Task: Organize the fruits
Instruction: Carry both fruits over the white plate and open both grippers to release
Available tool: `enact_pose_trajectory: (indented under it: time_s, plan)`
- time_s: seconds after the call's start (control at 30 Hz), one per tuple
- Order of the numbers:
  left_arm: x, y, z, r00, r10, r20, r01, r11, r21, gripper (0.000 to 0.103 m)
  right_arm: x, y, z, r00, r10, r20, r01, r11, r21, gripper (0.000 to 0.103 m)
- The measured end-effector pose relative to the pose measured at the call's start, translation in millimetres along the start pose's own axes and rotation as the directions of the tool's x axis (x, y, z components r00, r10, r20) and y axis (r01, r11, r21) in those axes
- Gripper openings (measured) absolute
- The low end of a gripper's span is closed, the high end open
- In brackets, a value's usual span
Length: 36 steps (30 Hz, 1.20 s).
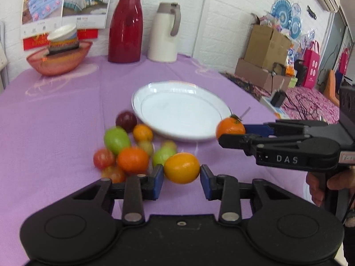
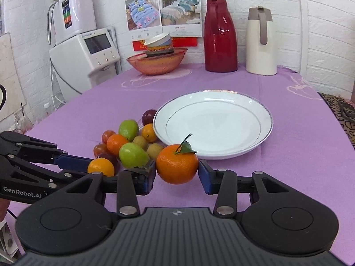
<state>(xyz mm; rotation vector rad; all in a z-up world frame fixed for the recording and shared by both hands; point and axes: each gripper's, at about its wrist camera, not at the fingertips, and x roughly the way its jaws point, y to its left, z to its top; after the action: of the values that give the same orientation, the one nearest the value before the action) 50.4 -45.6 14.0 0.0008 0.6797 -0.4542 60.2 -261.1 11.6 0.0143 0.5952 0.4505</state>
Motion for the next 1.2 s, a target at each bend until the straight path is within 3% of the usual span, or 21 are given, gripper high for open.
enact_pose_trajectory:
  time_s: [0.17, 0.4, 0.7, 1.1, 1.17, 1.2]
  plan:
    - [27, 10, 50, 0.999, -0.009, 0.033, 0.009, 1.0, 0.001, 0.09, 24, -28, 20, 0.999, -0.048, 0.012, 0.047, 0.998, 0.047, 0.072]
    - [99, 23, 88, 1.0, -0.003, -0.008, 0.003, 1.0, 0.005, 0.09, 67, -56, 36, 0.995, -0.098, 0.022, 0.096, 0.993, 0.069, 0.072]
    - [156, 38, 98, 0.997, -0.02, -0.073, 0.021, 1.0, 0.011, 0.09, 107, -69, 49, 0.995, -0.093, -0.02, 0.094, 0.995, 0.033, 0.072]
    - [169, 42, 97, 0.996, -0.012, -0.086, 0.015, 0.999, 0.03, 0.093, 122, -71, 49, 0.995, -0.094, -0.026, 0.093, 0.996, -0.015, 0.074]
    - [164, 41, 97, 0.997, -0.01, -0.076, 0.012, 0.999, 0.031, 0.103, 122, -70, 48, 0.994, -0.11, -0.022, 0.109, 0.994, -0.032, 0.083]
    - [160, 42, 98, 0.998, -0.009, -0.063, 0.01, 1.0, 0.029, 0.103, 119, -69, 47, 0.993, -0.118, -0.014, 0.118, 0.992, -0.039, 0.085]
